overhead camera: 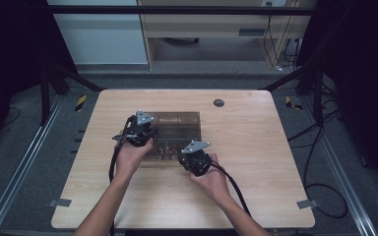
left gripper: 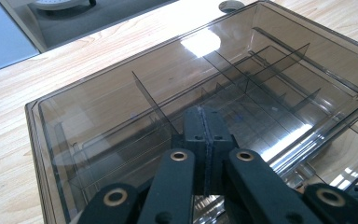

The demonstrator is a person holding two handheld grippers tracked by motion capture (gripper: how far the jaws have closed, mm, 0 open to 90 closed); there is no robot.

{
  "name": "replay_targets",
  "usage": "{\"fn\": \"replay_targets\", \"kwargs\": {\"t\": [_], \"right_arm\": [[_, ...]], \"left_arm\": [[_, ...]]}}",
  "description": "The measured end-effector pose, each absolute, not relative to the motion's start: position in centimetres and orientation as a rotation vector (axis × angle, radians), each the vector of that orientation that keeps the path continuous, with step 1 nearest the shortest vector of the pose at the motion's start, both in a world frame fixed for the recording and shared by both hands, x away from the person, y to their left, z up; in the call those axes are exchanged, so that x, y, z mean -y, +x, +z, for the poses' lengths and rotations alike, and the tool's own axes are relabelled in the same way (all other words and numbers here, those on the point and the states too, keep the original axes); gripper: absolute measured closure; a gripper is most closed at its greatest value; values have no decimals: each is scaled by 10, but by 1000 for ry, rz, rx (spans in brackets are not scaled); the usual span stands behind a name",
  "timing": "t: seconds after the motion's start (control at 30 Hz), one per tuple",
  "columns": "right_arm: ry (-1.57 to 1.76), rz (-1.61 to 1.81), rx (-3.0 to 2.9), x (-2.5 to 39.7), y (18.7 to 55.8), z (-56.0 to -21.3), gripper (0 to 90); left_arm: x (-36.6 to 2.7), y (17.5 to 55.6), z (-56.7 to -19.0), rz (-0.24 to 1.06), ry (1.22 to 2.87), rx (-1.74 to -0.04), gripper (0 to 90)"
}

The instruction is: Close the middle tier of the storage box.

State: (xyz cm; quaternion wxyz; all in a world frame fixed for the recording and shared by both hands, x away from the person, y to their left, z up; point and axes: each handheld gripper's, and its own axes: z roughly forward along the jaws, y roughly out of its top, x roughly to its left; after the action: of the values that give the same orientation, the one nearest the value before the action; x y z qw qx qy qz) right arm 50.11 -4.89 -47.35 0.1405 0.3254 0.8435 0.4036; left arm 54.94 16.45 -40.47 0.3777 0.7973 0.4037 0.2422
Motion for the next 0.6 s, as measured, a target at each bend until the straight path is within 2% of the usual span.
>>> {"fn": "replay_targets", "kwargs": {"t": [0.6], "right_arm": [[940, 1159, -2427, 47, 508, -470, 900]], "left_arm": [[-165, 549, -404, 619, 2040, -1034, 897]]}}
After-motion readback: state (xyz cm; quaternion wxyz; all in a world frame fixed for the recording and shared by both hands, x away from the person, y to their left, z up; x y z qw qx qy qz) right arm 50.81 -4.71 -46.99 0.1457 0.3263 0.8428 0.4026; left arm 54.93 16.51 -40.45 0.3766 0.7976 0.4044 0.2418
